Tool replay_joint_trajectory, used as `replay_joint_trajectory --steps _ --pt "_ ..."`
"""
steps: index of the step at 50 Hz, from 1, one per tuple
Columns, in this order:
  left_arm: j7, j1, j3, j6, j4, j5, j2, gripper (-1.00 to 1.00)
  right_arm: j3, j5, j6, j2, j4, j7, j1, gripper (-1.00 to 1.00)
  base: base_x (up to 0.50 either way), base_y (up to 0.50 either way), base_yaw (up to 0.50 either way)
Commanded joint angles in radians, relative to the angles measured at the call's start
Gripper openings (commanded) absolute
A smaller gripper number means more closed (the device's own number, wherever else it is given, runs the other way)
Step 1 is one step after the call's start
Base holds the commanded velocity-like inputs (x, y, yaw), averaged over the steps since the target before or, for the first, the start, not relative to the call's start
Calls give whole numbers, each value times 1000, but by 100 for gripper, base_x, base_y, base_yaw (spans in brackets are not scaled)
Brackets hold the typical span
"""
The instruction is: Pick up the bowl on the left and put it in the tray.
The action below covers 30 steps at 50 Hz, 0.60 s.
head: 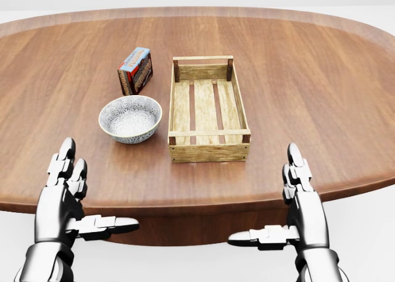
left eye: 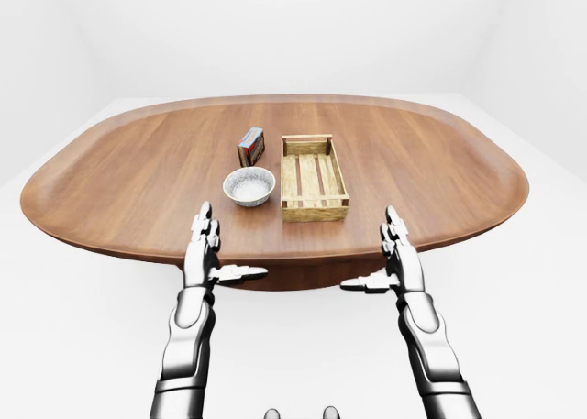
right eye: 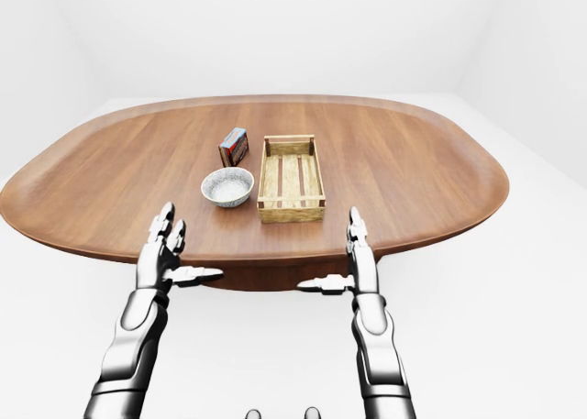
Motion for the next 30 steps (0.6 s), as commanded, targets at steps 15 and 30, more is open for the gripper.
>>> replay_joint_trajectory --steps 15,30 --pt "-20 37 72 -84 -27 -69 30 100 9 -25 -17 8 -83 -4 53 100 0 0 0" --pt "-26 70 101 -40 -122 -89 33 100 19 -55 124 17 -346 11 113 100 0 0 0"
